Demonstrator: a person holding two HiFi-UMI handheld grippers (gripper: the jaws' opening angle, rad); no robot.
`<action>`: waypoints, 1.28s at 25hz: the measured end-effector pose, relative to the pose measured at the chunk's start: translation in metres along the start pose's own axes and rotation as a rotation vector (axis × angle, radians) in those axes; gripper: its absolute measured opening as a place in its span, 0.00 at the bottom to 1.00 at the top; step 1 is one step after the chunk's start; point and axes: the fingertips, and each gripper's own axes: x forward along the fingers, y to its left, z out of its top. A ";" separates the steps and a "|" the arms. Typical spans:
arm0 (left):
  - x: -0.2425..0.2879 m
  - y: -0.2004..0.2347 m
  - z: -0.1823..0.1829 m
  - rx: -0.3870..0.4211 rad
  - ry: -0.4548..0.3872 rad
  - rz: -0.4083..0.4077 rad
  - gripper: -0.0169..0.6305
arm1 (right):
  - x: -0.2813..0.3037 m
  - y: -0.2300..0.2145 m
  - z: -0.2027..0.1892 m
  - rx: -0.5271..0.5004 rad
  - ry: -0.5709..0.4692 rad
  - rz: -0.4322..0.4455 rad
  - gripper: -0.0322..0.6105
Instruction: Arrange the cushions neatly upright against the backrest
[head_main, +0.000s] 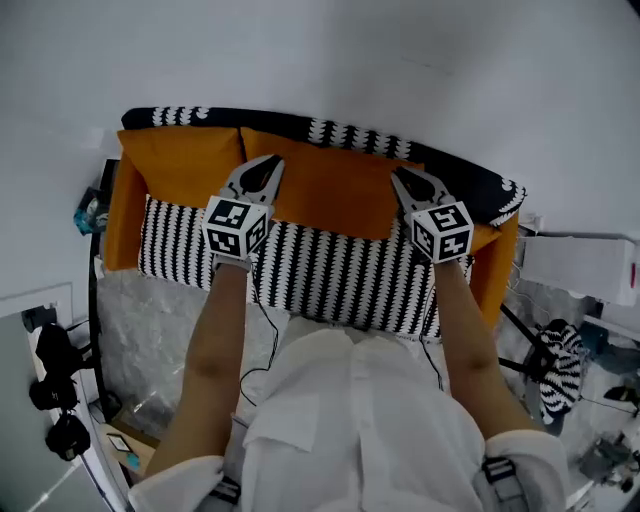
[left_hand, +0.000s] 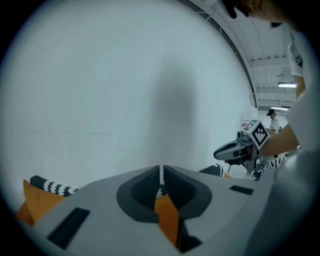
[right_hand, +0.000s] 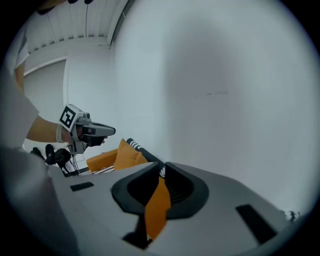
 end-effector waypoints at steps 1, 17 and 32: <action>-0.014 0.000 0.007 -0.003 -0.026 0.023 0.08 | -0.012 0.002 0.003 0.005 -0.021 -0.007 0.11; -0.160 -0.028 0.082 0.007 -0.294 0.198 0.05 | -0.161 0.015 0.072 0.053 -0.363 -0.139 0.06; -0.166 -0.046 0.106 0.060 -0.336 0.164 0.05 | -0.190 0.012 0.084 0.035 -0.417 -0.172 0.06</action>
